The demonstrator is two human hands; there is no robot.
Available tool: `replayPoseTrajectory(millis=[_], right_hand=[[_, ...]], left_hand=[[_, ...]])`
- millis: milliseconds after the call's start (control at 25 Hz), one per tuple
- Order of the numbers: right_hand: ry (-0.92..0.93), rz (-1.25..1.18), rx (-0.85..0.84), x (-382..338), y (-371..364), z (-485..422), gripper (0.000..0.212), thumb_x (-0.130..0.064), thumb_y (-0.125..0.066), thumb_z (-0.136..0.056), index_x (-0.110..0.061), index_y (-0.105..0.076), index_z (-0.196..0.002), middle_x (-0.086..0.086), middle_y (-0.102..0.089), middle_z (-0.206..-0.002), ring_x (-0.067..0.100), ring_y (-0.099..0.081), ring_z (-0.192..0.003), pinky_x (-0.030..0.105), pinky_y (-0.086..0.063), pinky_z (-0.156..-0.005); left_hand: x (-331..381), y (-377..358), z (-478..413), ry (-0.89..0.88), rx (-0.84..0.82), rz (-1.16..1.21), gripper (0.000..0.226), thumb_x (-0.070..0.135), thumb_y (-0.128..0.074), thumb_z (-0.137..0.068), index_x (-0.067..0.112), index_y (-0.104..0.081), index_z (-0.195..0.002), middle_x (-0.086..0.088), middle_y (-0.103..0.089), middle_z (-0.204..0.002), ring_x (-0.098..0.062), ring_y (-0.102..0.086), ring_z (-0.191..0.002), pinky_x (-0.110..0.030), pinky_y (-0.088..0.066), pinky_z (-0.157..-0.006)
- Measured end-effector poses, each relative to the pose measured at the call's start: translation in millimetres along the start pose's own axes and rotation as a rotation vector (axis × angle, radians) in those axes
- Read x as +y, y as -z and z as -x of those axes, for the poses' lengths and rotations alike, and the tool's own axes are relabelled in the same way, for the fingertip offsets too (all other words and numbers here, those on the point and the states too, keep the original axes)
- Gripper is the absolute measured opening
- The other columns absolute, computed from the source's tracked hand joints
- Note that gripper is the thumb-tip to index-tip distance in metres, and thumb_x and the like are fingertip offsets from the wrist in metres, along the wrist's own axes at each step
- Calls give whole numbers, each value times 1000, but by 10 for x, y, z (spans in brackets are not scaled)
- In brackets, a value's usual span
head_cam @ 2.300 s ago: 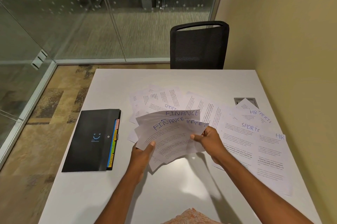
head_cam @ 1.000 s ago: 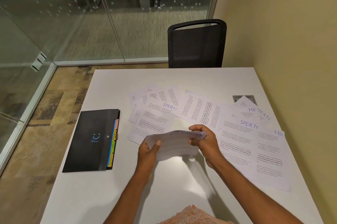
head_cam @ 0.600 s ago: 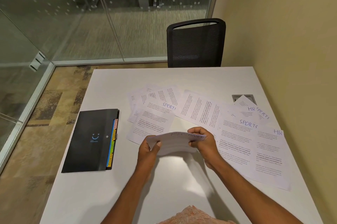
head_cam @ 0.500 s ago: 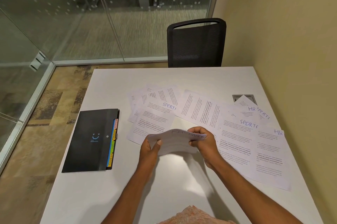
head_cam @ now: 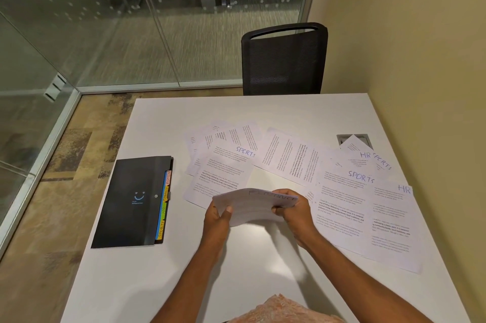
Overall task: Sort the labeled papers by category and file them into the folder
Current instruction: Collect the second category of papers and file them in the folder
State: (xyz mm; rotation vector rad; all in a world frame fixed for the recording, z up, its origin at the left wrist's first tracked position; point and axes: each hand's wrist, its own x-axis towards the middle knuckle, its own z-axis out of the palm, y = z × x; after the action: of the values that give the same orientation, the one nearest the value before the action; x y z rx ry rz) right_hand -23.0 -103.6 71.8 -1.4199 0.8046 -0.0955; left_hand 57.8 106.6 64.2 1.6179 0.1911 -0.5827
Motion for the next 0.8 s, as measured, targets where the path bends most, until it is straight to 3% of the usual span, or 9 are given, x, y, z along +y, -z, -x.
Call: replayPoseTrajectory(millis=[160, 400, 520, 600, 680, 800], right_hand=[[7, -5, 19, -69, -21, -21, 43, 24, -67, -75, -11, -79, -96, 9, -78, -103, 19, -68, -93, 36, -55, -79], [-43, 21, 23, 45, -25, -20, 42, 22, -70, -73, -12, -77, -97, 0, -77, -91, 19, -69, -90, 37, -56, -78], [-79, 18, 28, 96, -55, -26, 40, 21, -70, -76, -7, -76, -103, 5, -80, -96, 23, -72, -92, 30, -61, -72], [-88, 2, 29, 89, -57, -34, 41, 20, -70, -76, -7, -77, -106, 11, -81, -101, 27, -75, -95, 33, -64, -70], [-73, 0, 35, 75, -46, -37, 40, 20, -71, -76, -8, -77, -105, 13, -81, -102, 27, -76, -97, 42, -64, -80], [-79, 15, 40, 97, -11, -27, 41, 19, -74, -78, -10, -75, -106, 12, -80, -104, 22, -74, -96, 36, -63, -82]], left_hand=[[81, -32, 5, 2, 13, 18, 39, 11, -59, -107, 22, -57, -144, 1, -69, -133, -12, -64, -118, -31, -50, -97], [17, 34, 10, 15, -30, -33, 37, 11, -65, -103, 25, -61, -138, 3, -74, -124, -16, -67, -116, -26, -55, -85], [3, 14, -4, 35, -26, -54, 32, 10, -65, -103, 23, -63, -133, 0, -75, -120, -20, -69, -114, -23, -55, -81], [19, -1, -1, 33, -22, -59, 31, 11, -64, -104, 22, -63, -133, 2, -75, -119, -16, -70, -112, -20, -55, -78], [41, -1, 15, 27, -25, -62, 32, 13, -64, -105, 23, -63, -135, 3, -75, -121, -11, -69, -110, -22, -54, -82], [-13, 28, 37, 30, -22, -69, 33, 14, -66, -104, 25, -63, -135, 5, -76, -122, -10, -69, -111, -29, -55, -91]])
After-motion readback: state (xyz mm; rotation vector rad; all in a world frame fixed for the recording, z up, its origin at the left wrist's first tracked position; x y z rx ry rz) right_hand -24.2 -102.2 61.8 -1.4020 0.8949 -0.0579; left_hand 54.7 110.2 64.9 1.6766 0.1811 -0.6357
